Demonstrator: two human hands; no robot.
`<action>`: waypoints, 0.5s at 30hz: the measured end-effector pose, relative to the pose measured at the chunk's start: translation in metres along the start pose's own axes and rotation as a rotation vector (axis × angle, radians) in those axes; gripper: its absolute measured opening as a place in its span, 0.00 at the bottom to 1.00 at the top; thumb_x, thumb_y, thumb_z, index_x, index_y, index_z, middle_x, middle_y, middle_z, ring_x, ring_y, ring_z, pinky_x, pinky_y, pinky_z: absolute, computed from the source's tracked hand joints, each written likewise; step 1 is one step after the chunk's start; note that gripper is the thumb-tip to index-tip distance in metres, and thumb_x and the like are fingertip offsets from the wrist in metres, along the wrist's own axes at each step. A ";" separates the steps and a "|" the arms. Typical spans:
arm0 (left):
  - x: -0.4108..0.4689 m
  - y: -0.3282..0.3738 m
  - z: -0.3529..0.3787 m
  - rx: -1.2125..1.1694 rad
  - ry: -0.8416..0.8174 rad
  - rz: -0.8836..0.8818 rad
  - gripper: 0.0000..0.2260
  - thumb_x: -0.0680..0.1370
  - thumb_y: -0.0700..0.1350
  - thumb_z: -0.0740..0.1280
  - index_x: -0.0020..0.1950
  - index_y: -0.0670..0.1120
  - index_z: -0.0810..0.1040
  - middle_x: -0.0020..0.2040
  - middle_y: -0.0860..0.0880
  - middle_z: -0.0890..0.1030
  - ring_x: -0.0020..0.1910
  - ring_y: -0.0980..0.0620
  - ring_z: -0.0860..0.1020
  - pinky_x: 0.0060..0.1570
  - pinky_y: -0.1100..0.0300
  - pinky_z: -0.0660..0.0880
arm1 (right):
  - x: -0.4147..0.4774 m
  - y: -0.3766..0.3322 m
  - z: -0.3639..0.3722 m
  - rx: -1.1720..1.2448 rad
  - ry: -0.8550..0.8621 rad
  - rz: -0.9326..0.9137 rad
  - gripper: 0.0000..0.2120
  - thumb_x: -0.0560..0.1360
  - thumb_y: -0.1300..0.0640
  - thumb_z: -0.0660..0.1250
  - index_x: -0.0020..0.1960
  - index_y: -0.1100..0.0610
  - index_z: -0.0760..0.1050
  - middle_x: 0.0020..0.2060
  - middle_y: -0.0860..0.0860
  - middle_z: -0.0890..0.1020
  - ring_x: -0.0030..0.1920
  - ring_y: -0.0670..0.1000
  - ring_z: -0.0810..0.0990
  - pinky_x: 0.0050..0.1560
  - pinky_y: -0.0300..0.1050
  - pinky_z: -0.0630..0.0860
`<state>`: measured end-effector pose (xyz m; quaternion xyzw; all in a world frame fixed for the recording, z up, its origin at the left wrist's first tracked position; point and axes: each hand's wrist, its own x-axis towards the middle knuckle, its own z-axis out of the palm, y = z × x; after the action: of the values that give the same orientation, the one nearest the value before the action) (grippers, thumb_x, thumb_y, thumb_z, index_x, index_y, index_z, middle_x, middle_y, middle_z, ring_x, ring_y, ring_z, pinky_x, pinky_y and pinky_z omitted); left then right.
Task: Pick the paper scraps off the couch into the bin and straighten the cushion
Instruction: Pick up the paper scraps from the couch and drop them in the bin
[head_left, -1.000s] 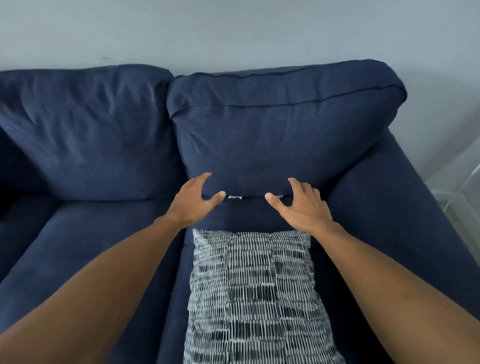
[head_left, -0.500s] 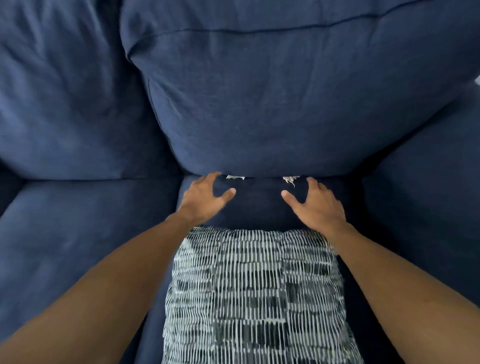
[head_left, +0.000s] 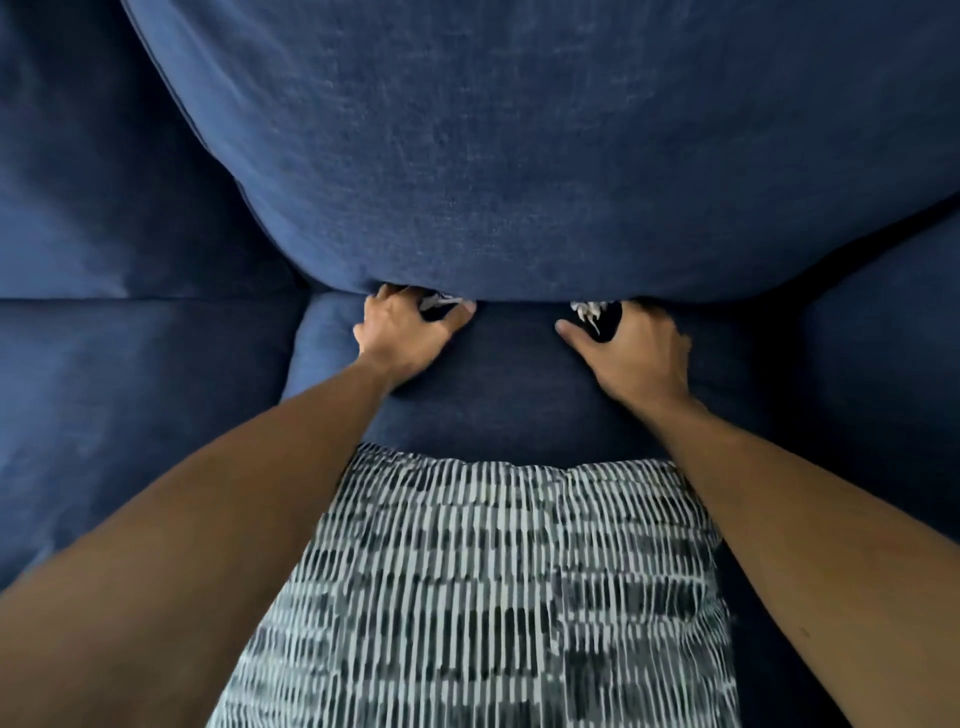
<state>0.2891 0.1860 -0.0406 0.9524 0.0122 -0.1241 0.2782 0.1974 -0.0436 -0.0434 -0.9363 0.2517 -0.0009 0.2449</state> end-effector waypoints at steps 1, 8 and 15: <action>0.002 0.001 0.003 0.009 0.019 -0.022 0.38 0.64 0.76 0.62 0.65 0.53 0.78 0.69 0.50 0.76 0.71 0.44 0.71 0.66 0.39 0.70 | 0.002 0.001 0.003 0.017 0.018 0.001 0.32 0.70 0.30 0.67 0.58 0.57 0.76 0.58 0.56 0.81 0.61 0.61 0.77 0.61 0.62 0.72; 0.009 0.005 0.019 0.040 0.147 -0.126 0.38 0.63 0.76 0.63 0.61 0.50 0.81 0.63 0.49 0.81 0.65 0.42 0.75 0.63 0.41 0.72 | 0.011 -0.001 0.016 0.124 0.113 0.020 0.26 0.70 0.34 0.70 0.50 0.57 0.81 0.50 0.56 0.84 0.55 0.62 0.79 0.58 0.60 0.72; 0.012 0.004 0.020 -0.040 0.186 -0.165 0.26 0.71 0.68 0.68 0.54 0.47 0.84 0.56 0.44 0.84 0.60 0.39 0.78 0.63 0.44 0.71 | 0.012 0.000 0.013 0.237 0.121 -0.009 0.17 0.76 0.42 0.70 0.47 0.57 0.83 0.47 0.55 0.85 0.50 0.61 0.81 0.55 0.61 0.75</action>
<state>0.2962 0.1718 -0.0575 0.9498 0.1189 -0.0576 0.2835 0.2094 -0.0431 -0.0567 -0.9001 0.2601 -0.0880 0.3383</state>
